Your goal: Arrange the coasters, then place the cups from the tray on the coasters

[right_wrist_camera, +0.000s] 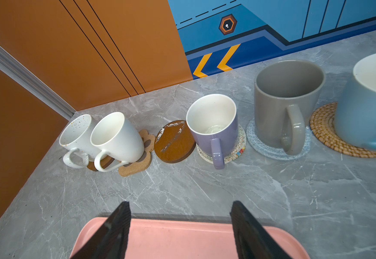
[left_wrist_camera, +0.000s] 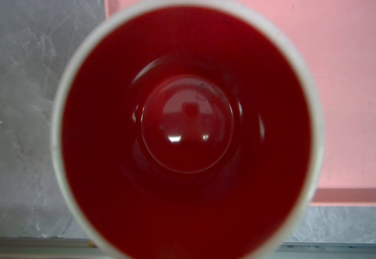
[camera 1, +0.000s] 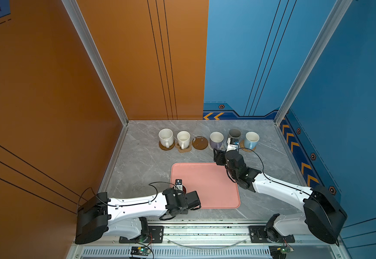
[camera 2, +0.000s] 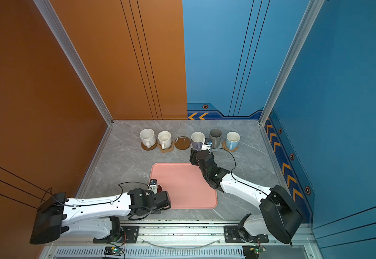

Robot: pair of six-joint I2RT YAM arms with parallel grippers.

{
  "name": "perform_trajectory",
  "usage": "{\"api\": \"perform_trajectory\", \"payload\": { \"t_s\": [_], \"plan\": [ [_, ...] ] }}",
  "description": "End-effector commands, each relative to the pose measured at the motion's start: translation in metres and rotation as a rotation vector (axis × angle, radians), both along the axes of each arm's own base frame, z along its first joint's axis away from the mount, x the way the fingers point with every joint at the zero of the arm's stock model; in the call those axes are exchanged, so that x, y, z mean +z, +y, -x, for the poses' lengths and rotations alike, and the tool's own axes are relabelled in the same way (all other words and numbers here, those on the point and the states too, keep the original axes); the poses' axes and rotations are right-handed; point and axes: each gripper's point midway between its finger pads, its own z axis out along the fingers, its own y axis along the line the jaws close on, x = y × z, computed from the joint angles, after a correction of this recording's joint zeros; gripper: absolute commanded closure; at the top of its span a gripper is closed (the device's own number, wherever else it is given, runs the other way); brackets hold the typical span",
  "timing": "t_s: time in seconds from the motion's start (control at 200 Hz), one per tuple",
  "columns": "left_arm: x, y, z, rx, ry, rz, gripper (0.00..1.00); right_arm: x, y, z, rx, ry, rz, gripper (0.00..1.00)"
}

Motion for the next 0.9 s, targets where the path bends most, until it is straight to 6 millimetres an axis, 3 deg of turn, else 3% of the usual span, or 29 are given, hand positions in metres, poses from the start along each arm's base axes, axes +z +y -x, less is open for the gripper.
{"api": "perform_trajectory", "payload": {
  "t_s": [0.0, 0.536, 0.741, 0.896],
  "plan": [
    [-0.0004, 0.0037, -0.0046, 0.004, -0.007, -0.027, 0.68, 0.0034, 0.0004, -0.0024, -0.004, 0.005, -0.007, 0.31],
    [0.0005, 0.0027, -0.0063, 0.003, -0.008, -0.029, 0.82, 0.003, -0.0008, -0.0032, -0.006, 0.007, -0.008, 0.31],
    [-0.0001, 0.0042, -0.0055, 0.005, -0.008, -0.028, 1.0, 0.0014, 0.0019, -0.0035, 0.003, 0.011, -0.02, 0.31],
    [0.0031, 0.0042, -0.0063, 0.008, -0.021, -0.015, 1.0, 0.0004, 0.0032, -0.0038, 0.006, 0.014, -0.022, 0.31]
  ]
}}
